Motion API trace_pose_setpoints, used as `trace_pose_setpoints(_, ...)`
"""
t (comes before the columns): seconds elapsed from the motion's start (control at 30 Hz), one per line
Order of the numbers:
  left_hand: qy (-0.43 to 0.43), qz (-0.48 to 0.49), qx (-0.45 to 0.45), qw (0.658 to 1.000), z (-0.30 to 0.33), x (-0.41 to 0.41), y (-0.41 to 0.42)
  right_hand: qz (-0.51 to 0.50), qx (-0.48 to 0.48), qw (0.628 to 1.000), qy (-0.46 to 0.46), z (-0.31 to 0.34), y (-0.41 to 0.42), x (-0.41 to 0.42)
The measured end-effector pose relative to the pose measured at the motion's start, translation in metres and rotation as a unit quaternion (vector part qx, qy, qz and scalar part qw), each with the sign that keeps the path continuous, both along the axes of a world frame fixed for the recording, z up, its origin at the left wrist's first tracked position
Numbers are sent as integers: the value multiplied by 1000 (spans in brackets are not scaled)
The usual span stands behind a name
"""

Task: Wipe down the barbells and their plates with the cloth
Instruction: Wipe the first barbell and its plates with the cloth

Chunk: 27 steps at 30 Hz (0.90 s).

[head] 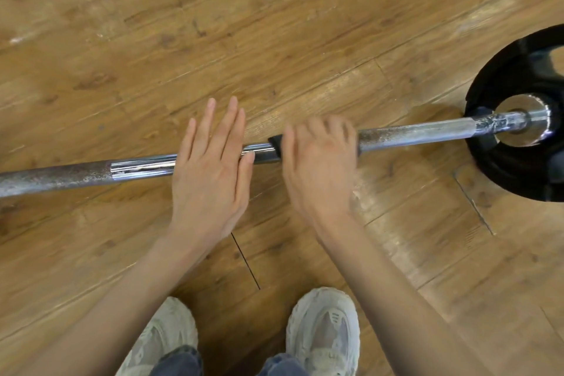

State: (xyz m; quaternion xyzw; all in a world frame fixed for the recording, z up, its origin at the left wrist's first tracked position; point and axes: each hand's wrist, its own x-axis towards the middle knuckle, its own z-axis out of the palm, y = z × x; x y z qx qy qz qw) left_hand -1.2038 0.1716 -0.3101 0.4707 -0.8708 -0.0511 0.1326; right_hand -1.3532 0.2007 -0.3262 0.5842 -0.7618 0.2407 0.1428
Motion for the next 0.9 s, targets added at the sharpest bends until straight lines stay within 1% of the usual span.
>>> trace_pose_setpoints(0.07,-2,3,4,1000,0,-2,0,89,-8,996,16,-3,-4,-7)
trace_pose_setpoints(0.1,-5,4,5,1000,-1,-1,0,99,-12,995,26,-3,-6,-23)
trace_pose_setpoints(0.13,-9,4,6,1000,-1,-1,-1,84,-17,996,34,-3,-7,-42)
trace_pose_setpoints(0.2,-14,7,6,1000,-1,-1,-2,-2,-26,999,19,0,-5,-62)
trace_pose_setpoints(0.23,-14,8,7,1000,0,-2,-2,-37,-28,999,10,0,-3,-56)
trace_pose_setpoints(0.27,-14,8,8,1000,0,-2,-2,-47,-27,999,3,0,-4,-43)
trace_pose_setpoints(0.3,-14,9,9,1000,0,-2,-2,-31,-25,999,-3,-2,-8,-29)
trace_pose_setpoints(0.37,-16,11,9,1000,0,-2,-3,43,-29,999,6,-4,-15,-13)
trace_pose_setpoints(0.43,-21,8,10,1000,0,0,-3,83,-34,996,19,-5,-16,-32)
trace_pose_setpoints(0.47,-24,7,11,1000,0,0,-3,81,-36,996,23,-6,-12,-51)
trace_pose_setpoints(0.53,-30,7,12,999,-1,0,-4,25,-39,999,2,-2,-1,-78)
trace_pose_setpoints(0.6,-34,10,11,999,-1,-2,-5,-48,-50,998,-15,-3,0,-63)
trace_pose_setpoints(0.63,-34,13,11,999,-1,-3,-5,-56,-61,996,-20,-6,-3,-47)
trace_pose_setpoints(0.67,-35,16,12,999,-1,-3,-5,-39,-74,996,-22,-9,-9,-32)
trace_pose_setpoints(0.73,-38,17,14,999,0,-4,-7,46,-93,995,-11,-10,-13,-24)
trace_pose_setpoints(0.8,-39,15,13,999,0,-4,-10,98,-93,991,18,-15,-5,-53)
trace_pose_setpoints(0.83,-39,16,11,999,0,-4,-13,89,-95,991,19,-16,0,-71)
trace_pose_setpoints(0.9,-38,20,12,999,-1,-6,-18,19,-100,995,-22,-16,6,-83)
